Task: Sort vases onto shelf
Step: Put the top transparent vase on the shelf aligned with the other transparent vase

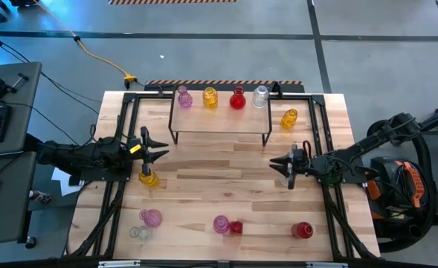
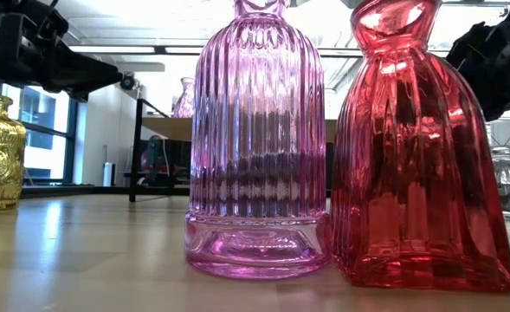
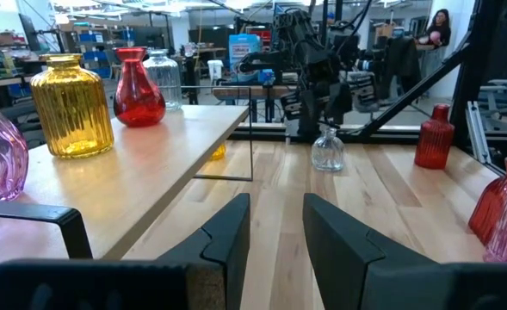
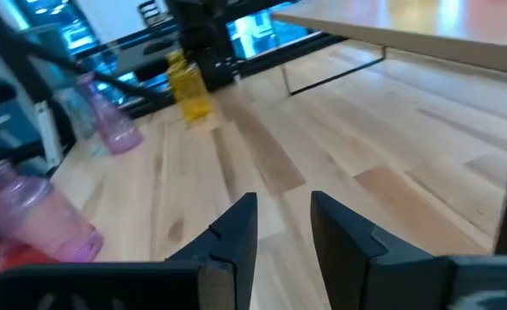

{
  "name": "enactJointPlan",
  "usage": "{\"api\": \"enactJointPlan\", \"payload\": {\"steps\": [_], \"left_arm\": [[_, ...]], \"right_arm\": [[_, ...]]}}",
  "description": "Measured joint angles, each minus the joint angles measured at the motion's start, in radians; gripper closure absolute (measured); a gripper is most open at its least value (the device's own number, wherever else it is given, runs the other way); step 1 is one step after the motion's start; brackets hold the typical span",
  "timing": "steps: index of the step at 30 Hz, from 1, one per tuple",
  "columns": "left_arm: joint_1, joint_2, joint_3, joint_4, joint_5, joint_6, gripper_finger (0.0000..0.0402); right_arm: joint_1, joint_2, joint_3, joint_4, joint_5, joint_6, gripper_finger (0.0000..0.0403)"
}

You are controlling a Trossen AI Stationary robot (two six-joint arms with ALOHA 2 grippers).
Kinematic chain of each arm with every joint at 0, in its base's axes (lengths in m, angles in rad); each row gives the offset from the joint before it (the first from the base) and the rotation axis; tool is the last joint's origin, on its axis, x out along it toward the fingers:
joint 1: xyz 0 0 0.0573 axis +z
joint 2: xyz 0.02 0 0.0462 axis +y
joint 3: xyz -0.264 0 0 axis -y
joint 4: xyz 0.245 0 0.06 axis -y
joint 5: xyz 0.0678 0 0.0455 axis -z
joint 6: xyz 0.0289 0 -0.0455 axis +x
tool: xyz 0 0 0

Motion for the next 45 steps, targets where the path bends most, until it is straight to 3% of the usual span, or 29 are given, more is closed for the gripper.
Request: {"api": "enactJointPlan", "payload": {"steps": [8, 12, 15, 20, 25, 29, 35, 45], "left_arm": [[0.0, 0.0, 0.0, 0.0, 0.0, 0.0, 0.0302], [0.0, 0.0, 0.0, 0.0, 0.0, 0.0, 0.0302], [0.0, 0.0, 0.0, 0.0, 0.0, 0.0, 0.0302], [0.0, 0.0, 0.0, 0.0, 0.0, 0.0, 0.0302], [0.0, 0.0, 0.0, 0.0, 0.0, 0.0, 0.0302], [0.0, 0.0, 0.0, 0.0, 0.0, 0.0, 0.0302], [0.0, 0.0, 0.0, 0.0, 0.0, 0.0, 0.0302], [0.0, 0.0, 0.0, 0.0, 0.0, 0.0, 0.0302]], "right_arm": [[0.0, 0.0, 0.1, -0.003, -0.009, -0.016, 0.0308], [0.0, 0.0, 0.213, -0.118, -0.037, 0.001, 0.0308], [0.0, 0.0, 0.347, -0.34, -0.034, 0.047, 0.0308], [0.0, 0.0, 0.63, -0.896, -0.034, 0.238, 0.0308], [0.0, 0.0, 0.857, -1.396, -0.035, 0.501, 0.0308], [0.0, 0.0, 0.965, -1.662, -0.096, 0.819, 0.0308], [0.0, 0.001, 0.984, -1.834, -0.246, 1.165, 0.0308], [0.0, 0.029, 0.801, -1.802, -0.4, 1.343, 0.0308]]}}
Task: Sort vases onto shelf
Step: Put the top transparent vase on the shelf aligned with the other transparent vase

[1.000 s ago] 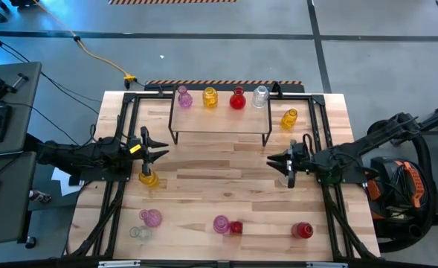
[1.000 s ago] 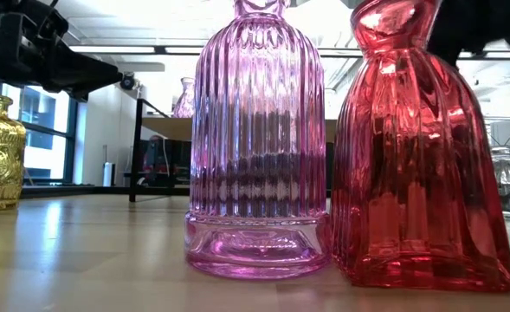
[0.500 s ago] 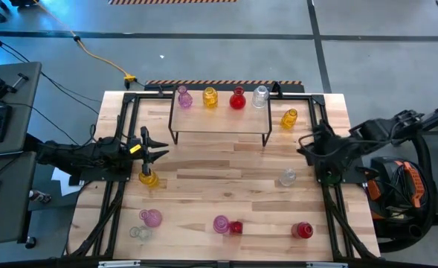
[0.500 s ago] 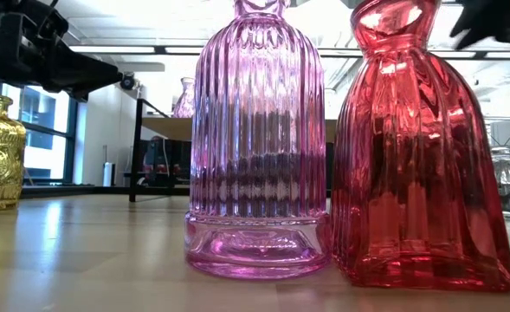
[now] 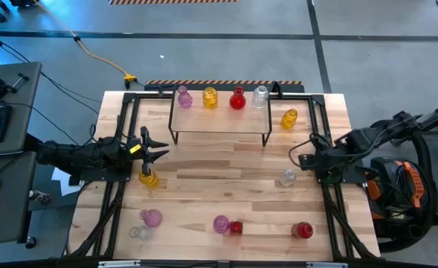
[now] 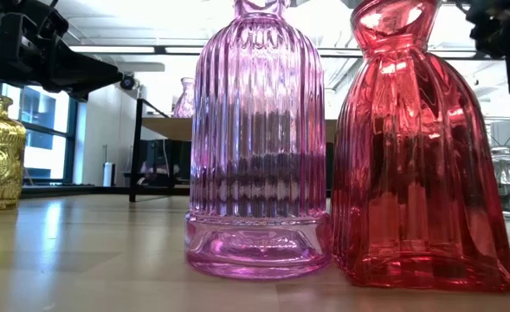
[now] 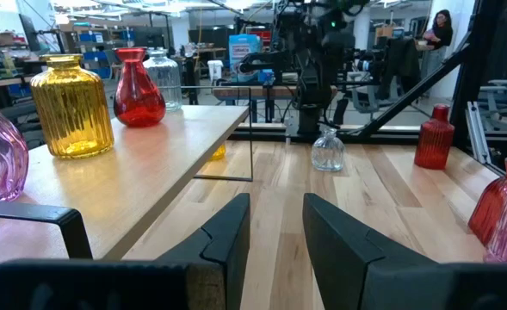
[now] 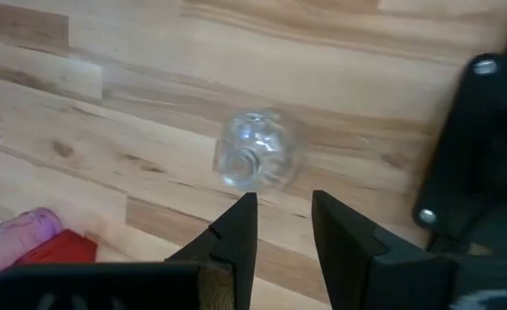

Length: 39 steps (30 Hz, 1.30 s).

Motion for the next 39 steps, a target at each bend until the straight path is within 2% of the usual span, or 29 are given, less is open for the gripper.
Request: {"api": "enactJointPlan", "payload": {"steps": [8, 39], "left_arm": [[0.0, 0.0, 0.0, 0.0, 0.0, 0.0, 0.0302], [0.0, 0.0, 0.0, 0.0, 0.0, 0.0, 0.0302]], "right_arm": [[0.0, 0.045, -0.134, 0.233, 0.003, 0.004, 0.0308], [-0.012, 0.283, -0.157, 0.317, 0.005, 0.021, 0.0308]]}}
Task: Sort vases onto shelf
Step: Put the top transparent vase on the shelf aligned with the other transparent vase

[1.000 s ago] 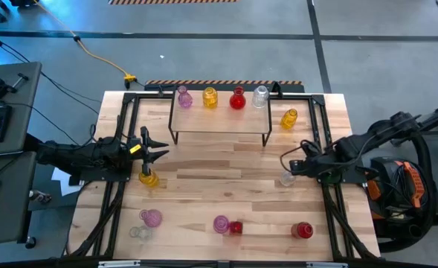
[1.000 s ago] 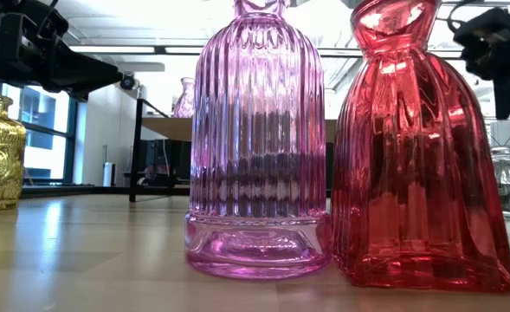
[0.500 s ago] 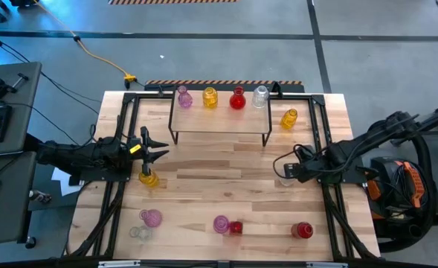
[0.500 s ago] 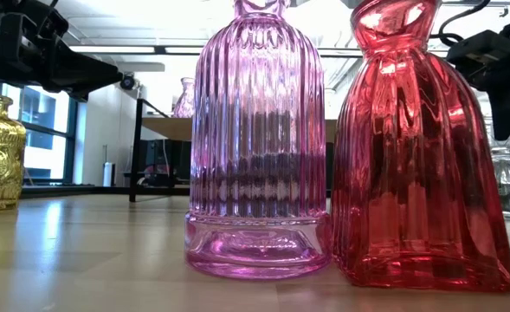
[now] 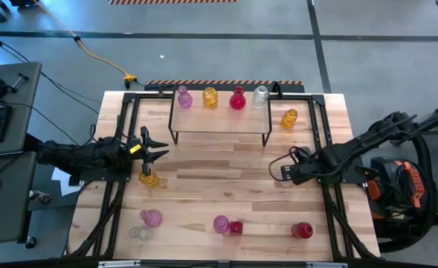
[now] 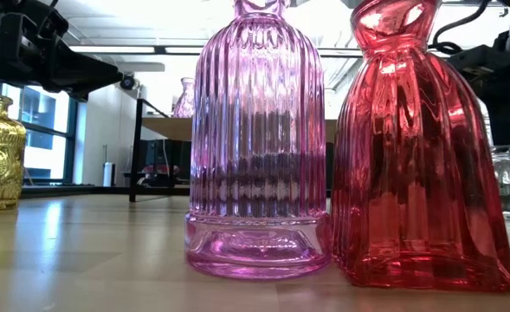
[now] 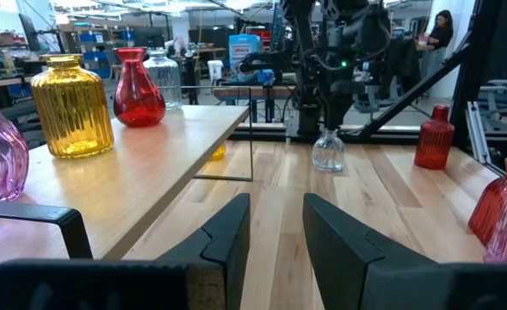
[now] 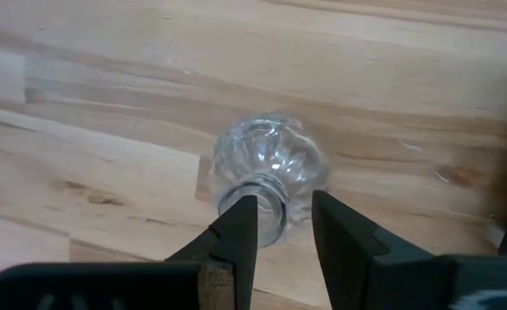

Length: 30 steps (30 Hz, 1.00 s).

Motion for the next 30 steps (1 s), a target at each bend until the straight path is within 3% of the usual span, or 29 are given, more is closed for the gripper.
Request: {"api": "enactJointPlan", "payload": {"steps": [8, 18, 30], "left_arm": [[0.0, 0.0, 0.0, 0.0, 0.0, 0.0, 0.0302], [0.0, 0.0, 0.0, 0.0, 0.0, 0.0, 0.0302], [0.0, 0.0, 0.0, 0.0, 0.0, 0.0, 0.0302]], "right_arm": [[-0.068, 0.023, 0.001, 0.04, -0.002, -0.086, 0.0314], [-0.126, 0.022, 0.004, 0.043, -0.04, -0.164, 0.0396], [-0.127, 0.026, 0.031, 0.029, -0.041, -0.203, 0.04]]}}
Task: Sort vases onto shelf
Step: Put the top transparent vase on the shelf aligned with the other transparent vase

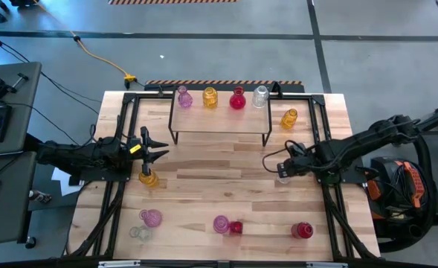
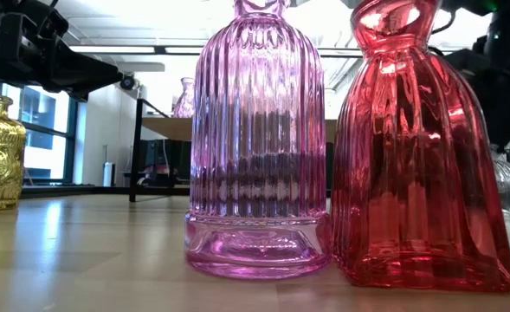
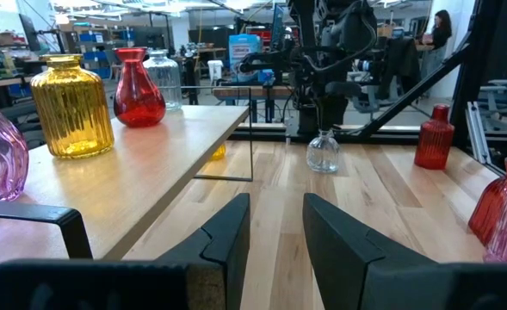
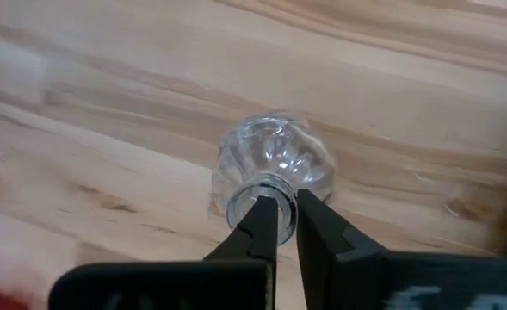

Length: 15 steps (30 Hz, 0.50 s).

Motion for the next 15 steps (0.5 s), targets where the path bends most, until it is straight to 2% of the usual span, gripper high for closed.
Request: {"api": "enactJointPlan", "payload": {"steps": [8, 15], "left_arm": [[0.0, 0.0, 0.0, 0.0, 0.0, 0.0, 0.0302], [0.0, 0.0, 0.0, 0.0, 0.0, 0.0, 0.0302]], "right_arm": [[0.0, -0.001, 0.079, -0.036, 0.005, -0.015, 0.0401], [-0.054, -0.002, 0.189, -0.057, 0.014, -0.115, 0.0401]]}}
